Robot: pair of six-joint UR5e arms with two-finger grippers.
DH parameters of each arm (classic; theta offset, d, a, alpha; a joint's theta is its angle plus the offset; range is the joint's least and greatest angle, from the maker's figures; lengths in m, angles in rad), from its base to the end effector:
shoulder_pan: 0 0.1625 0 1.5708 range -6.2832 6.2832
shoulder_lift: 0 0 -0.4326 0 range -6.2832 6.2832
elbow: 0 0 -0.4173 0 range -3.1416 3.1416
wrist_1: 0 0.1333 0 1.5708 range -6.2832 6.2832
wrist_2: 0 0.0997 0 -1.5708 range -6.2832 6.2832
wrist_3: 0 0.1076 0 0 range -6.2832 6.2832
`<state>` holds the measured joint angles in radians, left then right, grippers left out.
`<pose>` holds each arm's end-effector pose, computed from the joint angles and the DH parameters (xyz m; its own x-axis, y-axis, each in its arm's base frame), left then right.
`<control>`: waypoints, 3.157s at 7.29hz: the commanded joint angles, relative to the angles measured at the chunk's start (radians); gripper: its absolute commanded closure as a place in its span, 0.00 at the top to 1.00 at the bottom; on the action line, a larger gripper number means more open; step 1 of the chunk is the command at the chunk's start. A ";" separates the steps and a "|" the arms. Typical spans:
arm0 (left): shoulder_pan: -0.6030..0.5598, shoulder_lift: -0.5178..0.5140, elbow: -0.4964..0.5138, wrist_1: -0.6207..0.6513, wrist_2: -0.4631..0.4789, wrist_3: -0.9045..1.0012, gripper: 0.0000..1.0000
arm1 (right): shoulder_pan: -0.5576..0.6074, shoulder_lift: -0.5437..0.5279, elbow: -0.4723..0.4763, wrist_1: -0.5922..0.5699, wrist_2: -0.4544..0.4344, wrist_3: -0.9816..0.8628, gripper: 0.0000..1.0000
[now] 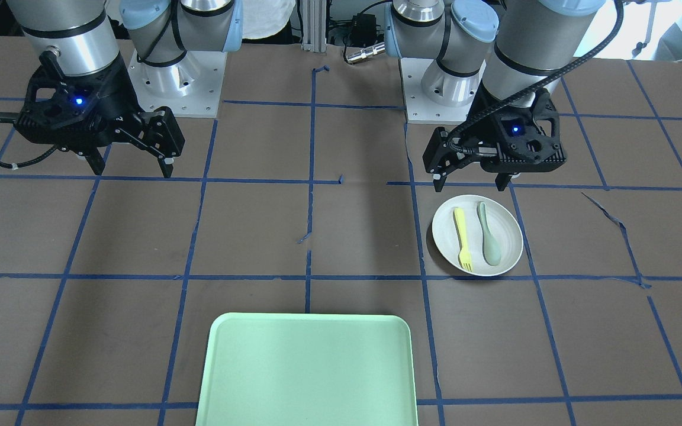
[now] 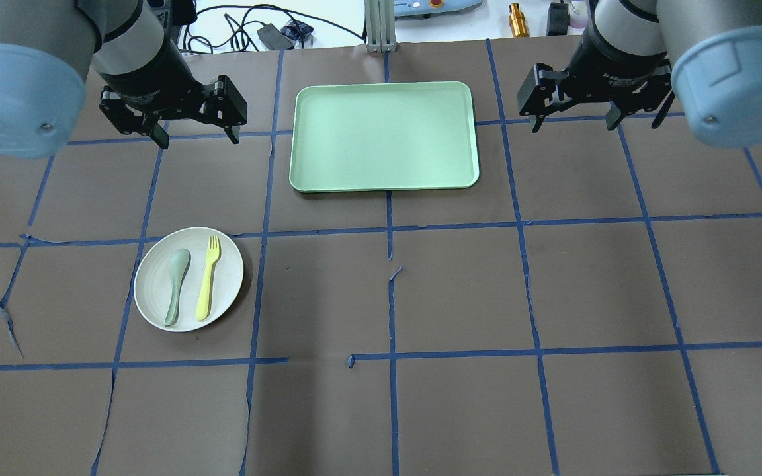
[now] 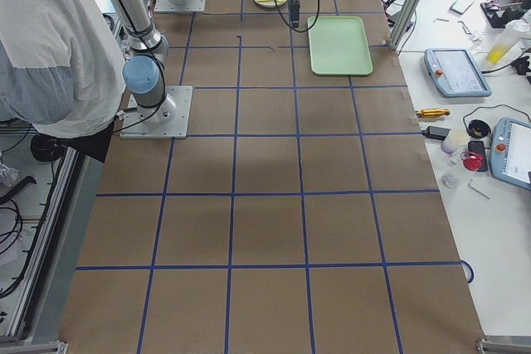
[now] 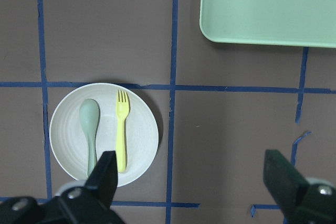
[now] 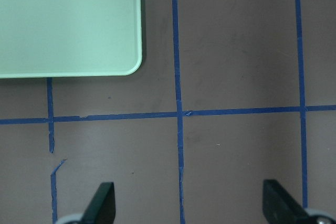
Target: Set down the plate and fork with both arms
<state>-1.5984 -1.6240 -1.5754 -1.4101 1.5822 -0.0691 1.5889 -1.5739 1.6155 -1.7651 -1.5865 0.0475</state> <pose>-0.1472 -0.5460 0.4736 -0.9991 -0.0423 -0.0042 -0.0416 0.9938 -0.1032 0.1412 -0.5280 0.4866 -0.9995 0.0312 0.0083 0.0296 0.9878 -0.1527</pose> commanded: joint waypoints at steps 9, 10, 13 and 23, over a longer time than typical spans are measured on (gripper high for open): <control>0.521 -0.112 -0.530 0.489 -0.060 0.607 0.91 | 0.000 0.000 0.004 0.001 0.002 0.000 1.00; 0.555 -0.146 -0.541 0.505 -0.095 0.604 0.89 | 0.000 0.000 0.004 0.001 0.002 0.000 1.00; 0.557 -0.188 -0.595 0.620 -0.082 0.585 0.68 | 0.000 0.000 0.004 -0.001 0.003 0.000 1.00; 0.534 -0.157 -0.586 0.629 -0.174 0.543 0.00 | 0.000 0.000 0.004 -0.001 0.003 0.000 1.00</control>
<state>-1.0676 -1.7836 -2.1650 -0.7815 1.4528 0.4768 1.5892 -1.5739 1.6196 -1.7643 -1.5831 0.0476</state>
